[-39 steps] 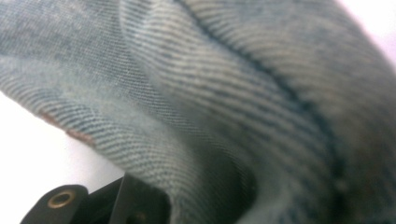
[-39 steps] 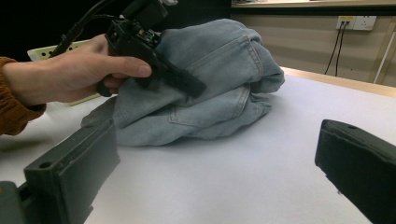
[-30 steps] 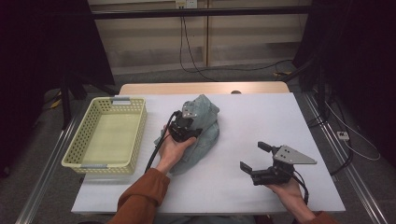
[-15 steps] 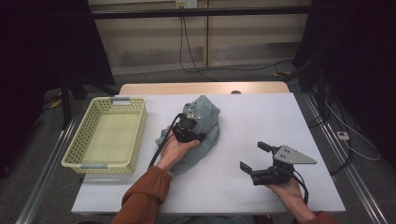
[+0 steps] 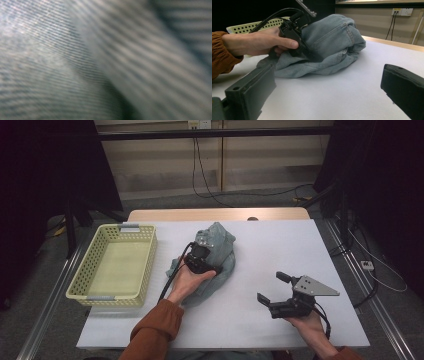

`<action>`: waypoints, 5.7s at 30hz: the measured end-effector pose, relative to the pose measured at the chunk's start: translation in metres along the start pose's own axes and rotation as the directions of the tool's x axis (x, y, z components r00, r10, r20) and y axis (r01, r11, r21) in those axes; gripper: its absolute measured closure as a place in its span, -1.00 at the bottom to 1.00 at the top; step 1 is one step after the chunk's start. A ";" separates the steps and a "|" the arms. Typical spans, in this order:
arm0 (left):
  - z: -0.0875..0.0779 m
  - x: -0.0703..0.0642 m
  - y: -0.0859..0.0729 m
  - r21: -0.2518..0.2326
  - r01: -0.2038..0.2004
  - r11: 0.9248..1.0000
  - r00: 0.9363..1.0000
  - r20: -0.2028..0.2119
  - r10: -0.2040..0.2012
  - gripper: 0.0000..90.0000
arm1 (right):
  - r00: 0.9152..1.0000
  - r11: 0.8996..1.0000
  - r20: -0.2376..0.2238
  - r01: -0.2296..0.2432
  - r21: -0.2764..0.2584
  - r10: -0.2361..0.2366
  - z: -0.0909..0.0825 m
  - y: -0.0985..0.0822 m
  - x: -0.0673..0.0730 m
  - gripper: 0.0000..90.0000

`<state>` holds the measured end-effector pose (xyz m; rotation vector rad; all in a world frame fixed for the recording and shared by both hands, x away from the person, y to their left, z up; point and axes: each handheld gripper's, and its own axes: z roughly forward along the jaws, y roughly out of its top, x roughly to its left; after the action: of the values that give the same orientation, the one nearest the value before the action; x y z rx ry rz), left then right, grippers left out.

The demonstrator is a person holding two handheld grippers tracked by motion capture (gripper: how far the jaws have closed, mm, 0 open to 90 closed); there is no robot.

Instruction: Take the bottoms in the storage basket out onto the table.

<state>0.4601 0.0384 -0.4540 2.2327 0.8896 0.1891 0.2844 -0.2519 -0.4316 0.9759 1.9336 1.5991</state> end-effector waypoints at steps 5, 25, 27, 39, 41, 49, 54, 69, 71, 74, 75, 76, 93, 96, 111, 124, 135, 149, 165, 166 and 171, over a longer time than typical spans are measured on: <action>-0.001 -0.001 -0.001 -0.012 -0.004 1.000 1.000 -0.005 0.004 -0.69 | 1.000 1.000 0.000 -0.001 -0.001 0.001 0.000 0.000 0.001 -1.00; -0.026 -0.009 0.006 -0.147 -0.025 0.989 0.999 -0.039 0.020 -0.86 | 1.000 1.000 0.000 -0.005 -0.003 0.005 -0.001 0.000 0.000 -1.00; -0.028 -0.009 0.007 -0.156 -0.027 0.987 0.999 -0.042 0.021 -0.86 | 1.000 1.000 0.000 -0.005 -0.003 0.005 -0.001 0.000 0.000 -1.00; -0.043 -0.007 0.012 -0.223 -0.052 0.974 0.997 -0.071 0.037 -0.86 | 1.000 1.000 -0.002 -0.015 -0.005 0.015 -0.001 -0.001 -0.002 -1.00; -0.046 -0.008 0.012 -0.233 -0.061 0.971 0.996 -0.077 0.044 -0.86 | 1.000 1.000 0.000 -0.017 -0.004 0.017 -0.001 -0.002 -0.003 -1.00; -0.054 -0.010 0.013 -0.255 -0.073 0.964 0.996 -0.073 0.056 -0.86 | 1.000 1.000 0.000 -0.021 -0.005 0.021 -0.001 -0.002 -0.004 -1.00; -0.061 -0.014 0.014 -0.269 -0.095 0.959 0.994 -0.084 0.075 -0.86 | 1.000 1.000 0.002 -0.019 -0.003 0.019 -0.001 -0.002 -0.004 -1.00; -0.086 -0.024 0.013 -0.294 -0.137 0.946 0.987 -0.123 0.105 -0.87 | 1.000 1.000 0.010 -0.018 0.000 0.018 -0.001 -0.002 -0.004 -1.00; -0.089 -0.027 0.012 -0.294 -0.132 0.947 0.990 -0.094 0.109 -0.88 | 1.000 1.000 0.008 -0.018 0.002 0.018 -0.001 -0.002 -0.004 -1.00; -0.095 -0.034 0.011 -0.300 -0.158 0.941 0.986 -0.104 0.133 -0.90 | 1.000 1.000 0.011 -0.021 0.003 0.021 0.001 -0.002 -0.003 -1.00; -0.096 -0.034 0.010 -0.306 -0.152 0.940 0.987 -0.095 0.129 -0.90 | 1.000 1.000 0.012 -0.022 0.003 0.022 0.001 -0.002 -0.004 -1.00; -0.096 -0.034 0.010 -0.306 -0.152 0.940 0.987 -0.095 0.129 -0.90 | 1.000 1.000 0.012 -0.022 0.003 0.022 0.001 -0.002 -0.004 -1.00; -0.116 -0.032 -0.003 -0.341 -0.143 0.929 0.987 -0.112 0.111 -0.89 | 1.000 1.000 0.015 -0.015 0.000 0.015 -0.001 -0.001 -0.002 -1.00; -0.121 -0.034 -0.004 -0.358 -0.148 0.922 0.987 -0.117 0.113 -0.89 | 1.000 1.000 0.014 -0.013 0.000 0.013 -0.001 -0.001 -0.002 -1.00; -0.142 -0.034 -0.009 -0.387 -0.155 0.909 0.985 -0.134 0.111 -0.89 | 1.000 1.000 0.011 -0.007 -0.002 0.007 0.000 -0.001 0.000 -1.00; -0.158 -0.030 -0.020 -0.399 -0.150 0.905 0.982 -0.163 0.091 -0.89 | 1.000 1.000 0.010 -0.006 0.001 0.006 0.000 -0.001 0.000 -1.00; -0.171 -0.024 -0.029 -0.413 -0.136 0.900 0.979 -0.194 0.059 -0.91 | 1.000 1.000 0.010 -0.005 0.001 0.005 0.000 0.000 0.000 -1.00; -0.189 -0.013 -0.042 -0.424 -0.100 0.900 0.978 -0.208 0.010 -0.91 | 1.000 1.000 0.006 -0.002 0.001 0.002 0.001 0.000 0.000 -1.00; -0.209 -0.014 -0.059 -0.403 -0.137 0.905 0.966 -0.255 0.033 -0.90 | 1.000 1.000 0.004 -0.003 0.003 0.003 0.002 0.000 0.000 -1.00; -0.209 -0.014 -0.060 -0.405 -0.136 0.904 0.966 -0.256 0.031 -0.90 | 1.000 1.000 0.004 -0.003 0.003 0.003 0.003 0.000 0.000 -1.00; -0.215 -0.012 -0.065 -0.401 -0.132 0.907 0.962 -0.273 0.019 -0.90 | 1.000 1.000 0.005 -0.004 0.003 0.004 0.003 0.000 0.000 -1.00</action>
<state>0.3359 0.1856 -0.3380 1.8649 0.8081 0.6650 0.2866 -0.2499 -0.4325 0.9845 1.9324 1.5954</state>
